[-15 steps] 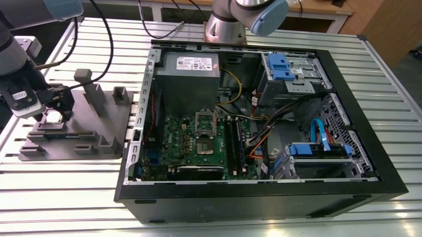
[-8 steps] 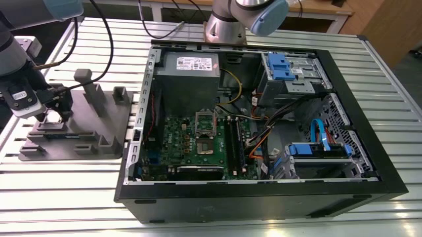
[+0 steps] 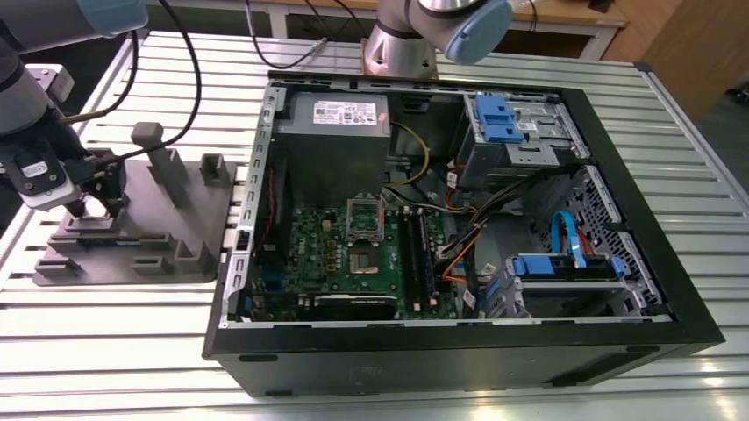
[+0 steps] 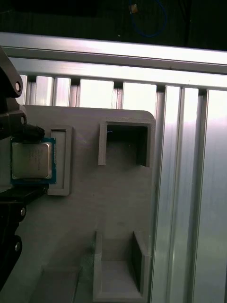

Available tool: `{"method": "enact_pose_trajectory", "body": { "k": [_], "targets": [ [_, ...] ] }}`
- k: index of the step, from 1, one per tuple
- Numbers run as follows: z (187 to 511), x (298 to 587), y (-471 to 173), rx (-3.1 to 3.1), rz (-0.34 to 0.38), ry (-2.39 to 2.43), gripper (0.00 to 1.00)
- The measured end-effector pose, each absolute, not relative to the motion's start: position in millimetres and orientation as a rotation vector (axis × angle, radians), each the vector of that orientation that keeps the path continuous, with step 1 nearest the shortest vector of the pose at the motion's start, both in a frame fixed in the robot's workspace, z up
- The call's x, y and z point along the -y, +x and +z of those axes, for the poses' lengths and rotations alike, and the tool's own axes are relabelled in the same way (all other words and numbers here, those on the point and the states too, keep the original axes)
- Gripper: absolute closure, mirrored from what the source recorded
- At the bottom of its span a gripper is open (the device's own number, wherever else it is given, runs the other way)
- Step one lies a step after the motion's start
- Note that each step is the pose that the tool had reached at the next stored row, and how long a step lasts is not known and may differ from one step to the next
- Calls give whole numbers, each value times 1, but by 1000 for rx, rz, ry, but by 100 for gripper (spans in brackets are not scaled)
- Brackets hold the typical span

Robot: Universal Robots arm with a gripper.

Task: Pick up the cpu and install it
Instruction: 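Pick up the cpu and move it towards the insertion slot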

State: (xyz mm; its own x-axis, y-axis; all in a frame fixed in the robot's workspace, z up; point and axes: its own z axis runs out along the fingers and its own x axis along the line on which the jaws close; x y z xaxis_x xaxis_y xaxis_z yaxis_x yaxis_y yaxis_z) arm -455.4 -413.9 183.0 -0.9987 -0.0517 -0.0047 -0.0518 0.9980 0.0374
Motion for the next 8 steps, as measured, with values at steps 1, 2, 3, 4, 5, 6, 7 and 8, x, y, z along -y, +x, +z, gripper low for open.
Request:
{"method": "enact_pose_trajectory", "body": {
  "k": [1,2,3,4,5,6,7,8],
  "targets": [
    [183,414,-455,-3136,59,-81,47],
    [183,414,-455,-3136,59,-81,47],
    [183,414,-455,-3136,59,-81,47],
    [183,414,-455,-3136,59,-81,47],
    [183,414,-455,-3136,59,-81,47],
    [183,414,-455,-3136,59,-81,47],
    [183,414,-455,-3136,59,-81,47],
    [183,414,-455,-3136,59,-81,47]
  ]
}}
